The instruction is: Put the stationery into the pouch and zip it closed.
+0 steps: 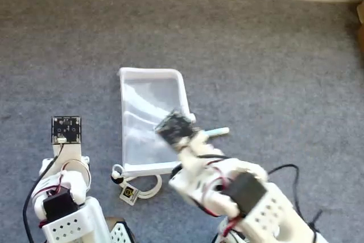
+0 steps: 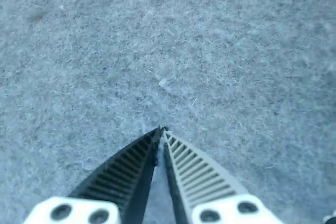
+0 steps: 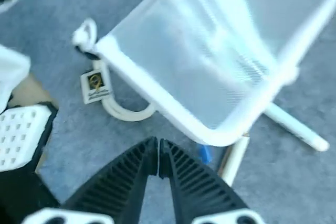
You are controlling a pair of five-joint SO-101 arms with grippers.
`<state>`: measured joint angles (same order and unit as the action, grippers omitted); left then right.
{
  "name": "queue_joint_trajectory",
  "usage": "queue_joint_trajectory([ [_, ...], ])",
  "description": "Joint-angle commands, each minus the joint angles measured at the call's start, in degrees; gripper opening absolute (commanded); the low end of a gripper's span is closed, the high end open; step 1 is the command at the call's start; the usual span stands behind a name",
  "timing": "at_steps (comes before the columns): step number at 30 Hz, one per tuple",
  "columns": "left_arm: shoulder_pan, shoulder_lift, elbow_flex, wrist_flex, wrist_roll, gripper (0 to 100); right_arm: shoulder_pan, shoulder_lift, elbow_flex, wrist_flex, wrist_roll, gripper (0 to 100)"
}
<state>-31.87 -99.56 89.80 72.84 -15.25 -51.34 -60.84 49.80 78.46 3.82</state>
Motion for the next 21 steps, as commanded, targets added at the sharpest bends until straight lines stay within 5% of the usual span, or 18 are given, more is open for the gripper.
queue_joint_trajectory([
  [1, -0.8, -0.2, -2.6, -0.2, 0.5, 1, -5.2, 6.2, -1.1, -4.4, -2.7, 0.4],
  [13, -0.9, -0.2, -2.5, -0.2, 0.5, 1, -8.0, 23.3, 3.1, -20.8, -3.1, 0.4],
  [21, -0.9, -0.2, -2.5, -0.2, 0.5, 1, 3.3, 30.5, 2.9, -29.1, -2.4, 0.4],
])
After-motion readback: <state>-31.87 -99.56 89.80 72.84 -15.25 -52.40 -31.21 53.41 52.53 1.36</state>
